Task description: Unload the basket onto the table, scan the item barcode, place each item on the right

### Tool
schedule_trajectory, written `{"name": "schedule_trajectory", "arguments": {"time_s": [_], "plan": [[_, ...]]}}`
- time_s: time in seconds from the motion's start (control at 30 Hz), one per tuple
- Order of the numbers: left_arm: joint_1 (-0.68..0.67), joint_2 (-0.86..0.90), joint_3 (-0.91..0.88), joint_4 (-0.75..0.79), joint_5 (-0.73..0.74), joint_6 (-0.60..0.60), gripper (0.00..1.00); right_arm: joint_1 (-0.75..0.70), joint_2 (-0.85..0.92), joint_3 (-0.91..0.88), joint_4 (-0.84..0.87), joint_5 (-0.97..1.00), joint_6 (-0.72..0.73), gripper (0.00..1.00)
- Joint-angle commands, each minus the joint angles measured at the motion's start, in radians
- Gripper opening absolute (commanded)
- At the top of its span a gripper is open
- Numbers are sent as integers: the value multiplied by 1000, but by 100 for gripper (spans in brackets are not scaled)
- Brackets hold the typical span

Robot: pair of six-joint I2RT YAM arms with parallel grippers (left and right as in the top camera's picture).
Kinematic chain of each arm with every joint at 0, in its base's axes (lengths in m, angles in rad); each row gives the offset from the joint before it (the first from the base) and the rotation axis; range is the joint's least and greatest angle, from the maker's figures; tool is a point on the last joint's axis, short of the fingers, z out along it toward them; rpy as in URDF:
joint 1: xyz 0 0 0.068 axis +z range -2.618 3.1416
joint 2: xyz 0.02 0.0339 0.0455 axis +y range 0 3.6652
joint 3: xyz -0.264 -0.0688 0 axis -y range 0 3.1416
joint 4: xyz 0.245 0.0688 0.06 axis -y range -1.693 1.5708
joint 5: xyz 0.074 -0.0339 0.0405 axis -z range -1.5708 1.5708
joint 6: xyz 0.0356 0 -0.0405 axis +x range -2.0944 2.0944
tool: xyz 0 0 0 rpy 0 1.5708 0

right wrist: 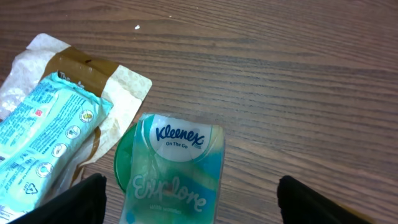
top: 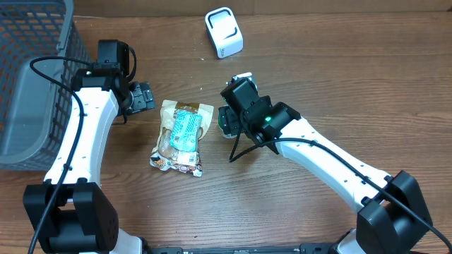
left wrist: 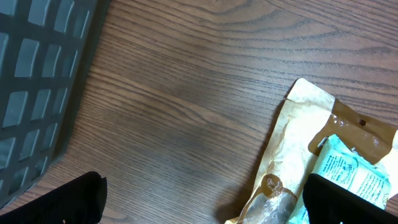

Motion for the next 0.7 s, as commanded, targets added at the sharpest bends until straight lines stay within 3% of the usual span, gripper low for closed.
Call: {"name": "schedule_trajectory", "arguments": {"time_s": [0.0, 0.47, 0.67], "plan": [[-1, -4, 14, 2, -3, 19, 100, -4, 7, -2, 7, 21, 3, 82], [-1, -4, 14, 2, -3, 19, 99, -2, 7, -2, 58, -68, 58, 66], [-1, -4, 14, 2, -3, 19, 100, 0, 8, -2, 77, -132, 65, 48]]}}
